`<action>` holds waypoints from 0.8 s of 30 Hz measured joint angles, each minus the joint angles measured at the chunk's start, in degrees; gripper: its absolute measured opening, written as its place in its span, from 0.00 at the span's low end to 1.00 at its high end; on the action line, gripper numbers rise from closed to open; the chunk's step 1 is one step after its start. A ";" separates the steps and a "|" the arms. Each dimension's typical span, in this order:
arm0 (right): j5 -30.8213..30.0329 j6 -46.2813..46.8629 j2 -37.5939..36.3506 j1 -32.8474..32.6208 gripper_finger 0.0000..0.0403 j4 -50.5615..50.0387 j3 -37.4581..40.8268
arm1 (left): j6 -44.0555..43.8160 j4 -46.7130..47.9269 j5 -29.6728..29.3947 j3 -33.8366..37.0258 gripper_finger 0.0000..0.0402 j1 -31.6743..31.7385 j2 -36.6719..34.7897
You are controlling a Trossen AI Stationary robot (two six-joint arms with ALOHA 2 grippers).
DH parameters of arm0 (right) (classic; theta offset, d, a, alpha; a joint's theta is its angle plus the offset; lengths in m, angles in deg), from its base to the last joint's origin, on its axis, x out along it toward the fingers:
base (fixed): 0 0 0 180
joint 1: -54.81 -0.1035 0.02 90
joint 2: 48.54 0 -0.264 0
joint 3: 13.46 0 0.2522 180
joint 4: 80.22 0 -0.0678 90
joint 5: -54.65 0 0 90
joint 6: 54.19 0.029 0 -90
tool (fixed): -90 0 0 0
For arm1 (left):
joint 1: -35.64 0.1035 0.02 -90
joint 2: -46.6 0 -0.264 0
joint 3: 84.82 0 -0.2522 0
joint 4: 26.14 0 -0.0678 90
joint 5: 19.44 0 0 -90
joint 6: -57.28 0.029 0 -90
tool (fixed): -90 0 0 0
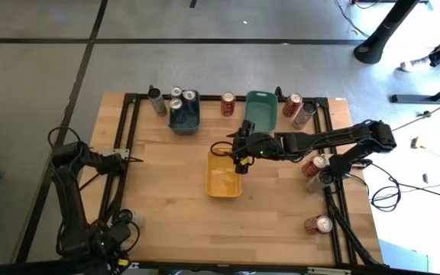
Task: Sort soda cans
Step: Put the blue soda can into the blue bin
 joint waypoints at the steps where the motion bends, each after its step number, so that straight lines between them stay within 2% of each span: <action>1: 0.10 0.00 0.00 0.00 0.70 0.00 0.00 | 0.01 0.39 -0.02 0.00 0.77 -0.02 0.00; 8: 1.22 -0.01 0.02 0.00 0.70 -1.64 0.00 | 0.31 -0.99 0.87 1.28 0.76 0.09 0.09; 11: 1.23 0.01 0.02 -0.02 0.70 -1.92 0.00 | -0.22 -5.06 1.84 3.92 0.70 0.14 0.15; 16: 2.54 1.61 0.03 0.02 0.70 -2.52 -0.04 | -1.58 -6.65 3.61 5.17 0.57 0.53 -0.38; 24: 2.05 1.55 -0.18 0.00 0.70 -5.29 -0.04 | -2.95 -6.55 5.43 5.29 0.56 4.15 -4.63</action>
